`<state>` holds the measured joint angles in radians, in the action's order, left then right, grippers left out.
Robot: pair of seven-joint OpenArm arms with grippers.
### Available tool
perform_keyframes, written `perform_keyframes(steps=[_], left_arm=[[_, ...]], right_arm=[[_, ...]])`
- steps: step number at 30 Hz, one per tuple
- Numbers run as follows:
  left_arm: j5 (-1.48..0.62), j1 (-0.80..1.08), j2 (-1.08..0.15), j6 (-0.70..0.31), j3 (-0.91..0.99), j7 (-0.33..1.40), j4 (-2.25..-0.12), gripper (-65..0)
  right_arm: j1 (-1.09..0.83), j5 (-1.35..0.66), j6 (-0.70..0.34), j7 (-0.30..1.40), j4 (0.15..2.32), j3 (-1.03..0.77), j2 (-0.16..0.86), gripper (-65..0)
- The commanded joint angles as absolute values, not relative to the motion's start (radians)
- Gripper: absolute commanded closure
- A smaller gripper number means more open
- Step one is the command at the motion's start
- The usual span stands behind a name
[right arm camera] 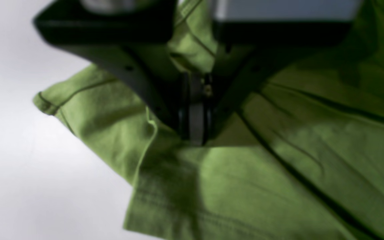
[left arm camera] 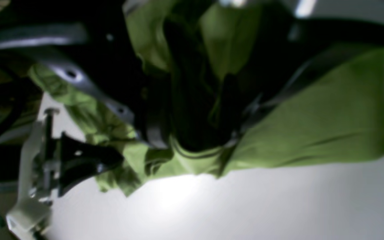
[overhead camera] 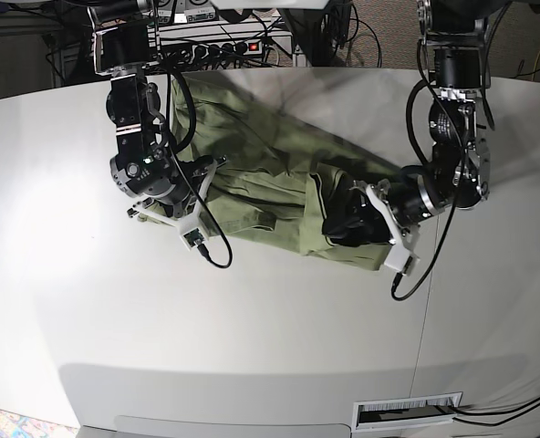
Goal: Fold the T-shirt properly
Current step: 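Lower the left gripper onto the strip's middle and grasp it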
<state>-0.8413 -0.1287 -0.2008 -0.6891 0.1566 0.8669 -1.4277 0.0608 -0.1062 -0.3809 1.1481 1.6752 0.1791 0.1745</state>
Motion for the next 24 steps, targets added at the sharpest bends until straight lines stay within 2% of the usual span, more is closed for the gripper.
perform_keyframes(steps=[1, 7, 11, 14, 21, 24], left_arm=[[-0.867, -0.153, -0.221, -0.698, 0.161, 0.849, -1.453, -25.2], [-0.871, -0.152, -0.256, -0.698, 0.159, 0.965, -1.454, -14.2], [-0.869, -0.146, -0.24, -0.698, 0.158, 0.988, -1.453, 0.0], [-0.835, -0.134, -0.239, -0.698, 0.131, 1.01, -1.453, 0.0], [-0.575, -0.088, -0.3, -0.698, -0.056, 1.029, -1.453, 0.0], [-0.566, -0.093, -0.305, -0.698, -0.076, 1.015, -1.457, 0.0]], right_arm=[[0.078, -0.112, -0.379, 1.134, 1.694, 0.178, 0.178, 0.0], [0.078, -0.112, -0.378, 1.114, 1.694, 0.177, 0.177, 0.0], [0.078, -0.112, -0.378, 1.115, 1.694, 0.177, 0.178, 0.0], [0.078, -0.112, -0.379, 1.117, 1.694, 0.177, 0.178, 0.0], [0.078, -0.107, -0.379, 1.11, 1.694, 0.177, 0.178, 0.0], [0.078, -0.077, -0.378, 1.105, 1.694, 0.177, 0.178, 0.0]])
